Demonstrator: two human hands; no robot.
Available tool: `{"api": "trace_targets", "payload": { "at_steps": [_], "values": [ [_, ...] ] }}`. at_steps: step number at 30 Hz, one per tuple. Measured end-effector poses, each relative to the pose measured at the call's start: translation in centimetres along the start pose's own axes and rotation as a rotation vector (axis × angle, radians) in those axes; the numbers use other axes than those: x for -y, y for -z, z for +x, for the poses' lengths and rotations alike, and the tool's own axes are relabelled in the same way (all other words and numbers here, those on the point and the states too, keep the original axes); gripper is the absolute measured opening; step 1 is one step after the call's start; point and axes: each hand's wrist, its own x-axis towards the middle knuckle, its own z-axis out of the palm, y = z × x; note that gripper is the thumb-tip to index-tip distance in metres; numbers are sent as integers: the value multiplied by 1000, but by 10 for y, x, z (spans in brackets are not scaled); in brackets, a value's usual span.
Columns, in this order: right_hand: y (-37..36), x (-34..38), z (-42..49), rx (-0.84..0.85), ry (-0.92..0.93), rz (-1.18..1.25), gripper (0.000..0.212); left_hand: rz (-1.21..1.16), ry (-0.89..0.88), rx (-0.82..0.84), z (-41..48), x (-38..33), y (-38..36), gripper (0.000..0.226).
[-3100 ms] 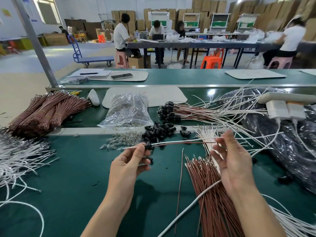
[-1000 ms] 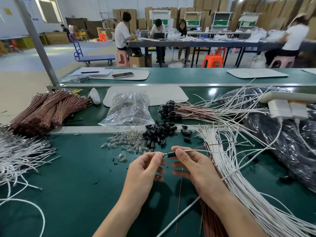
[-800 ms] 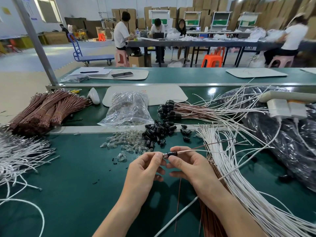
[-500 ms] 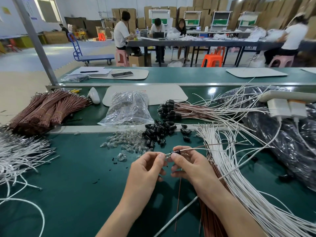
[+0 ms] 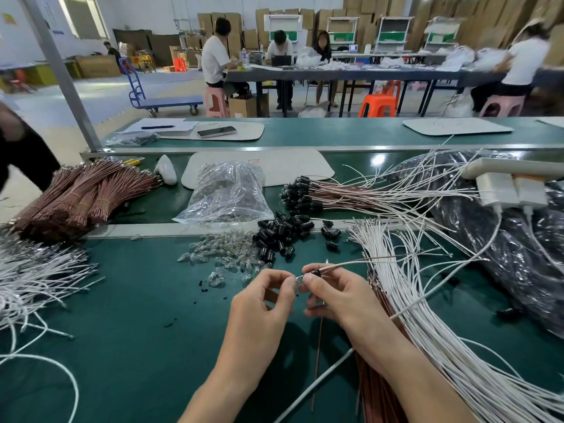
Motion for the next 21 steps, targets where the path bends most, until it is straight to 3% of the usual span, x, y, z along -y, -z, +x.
{"api": "trace_targets", "payload": {
  "at_steps": [13,21],
  "values": [
    [-1,-1,-1,-9,10,-23,10,92,-20,9,-1,2,-1,12],
    [1,3,0,44,-54,189,24,-50,125,73,1,-5,1,19]
  ]
}}
